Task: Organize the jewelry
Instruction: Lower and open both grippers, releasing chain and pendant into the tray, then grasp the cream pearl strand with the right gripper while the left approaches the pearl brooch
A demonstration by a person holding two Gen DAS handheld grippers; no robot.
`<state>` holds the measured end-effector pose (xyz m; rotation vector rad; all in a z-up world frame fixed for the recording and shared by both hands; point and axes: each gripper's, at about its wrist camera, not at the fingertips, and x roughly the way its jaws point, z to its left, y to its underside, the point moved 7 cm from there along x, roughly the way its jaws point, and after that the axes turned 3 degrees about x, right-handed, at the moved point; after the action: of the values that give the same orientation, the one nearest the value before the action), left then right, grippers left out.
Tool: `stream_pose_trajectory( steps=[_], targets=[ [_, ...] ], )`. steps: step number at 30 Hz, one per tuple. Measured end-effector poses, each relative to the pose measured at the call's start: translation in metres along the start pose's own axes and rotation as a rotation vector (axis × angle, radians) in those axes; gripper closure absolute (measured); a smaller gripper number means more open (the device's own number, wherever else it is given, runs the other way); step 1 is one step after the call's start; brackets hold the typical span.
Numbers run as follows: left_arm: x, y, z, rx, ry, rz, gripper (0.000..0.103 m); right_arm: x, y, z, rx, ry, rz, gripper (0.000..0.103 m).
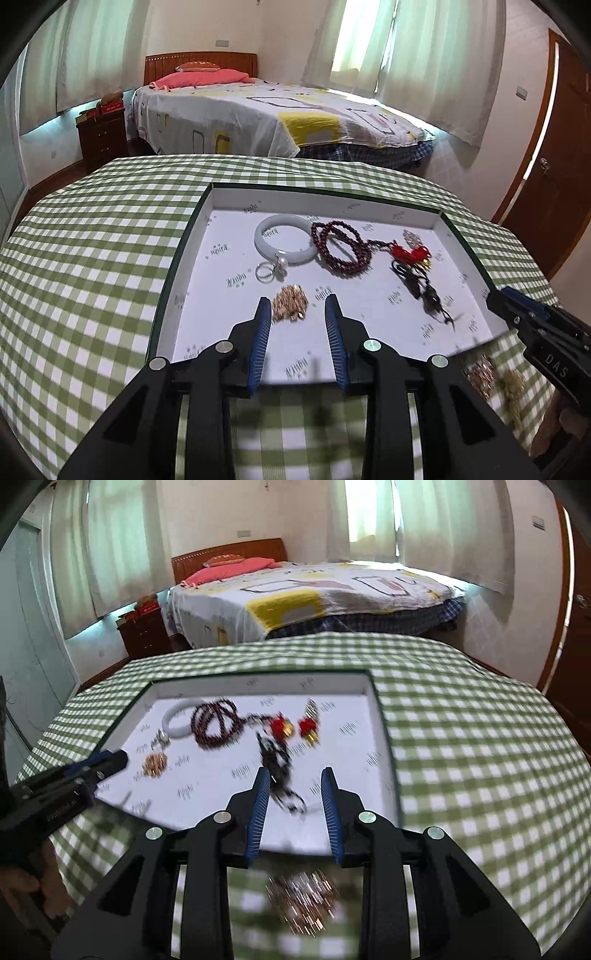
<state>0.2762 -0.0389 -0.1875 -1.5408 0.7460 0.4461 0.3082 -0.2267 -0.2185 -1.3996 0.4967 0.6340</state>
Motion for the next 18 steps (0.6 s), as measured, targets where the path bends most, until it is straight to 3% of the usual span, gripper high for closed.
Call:
stream_pose_trajectory(
  steps=[18],
  targets=[
    [-0.040,0.051,-0.014,0.009,-0.001,0.053,0.072,-0.038,0.066,-0.039,0.060,0.066,0.078,0.074]
  ],
)
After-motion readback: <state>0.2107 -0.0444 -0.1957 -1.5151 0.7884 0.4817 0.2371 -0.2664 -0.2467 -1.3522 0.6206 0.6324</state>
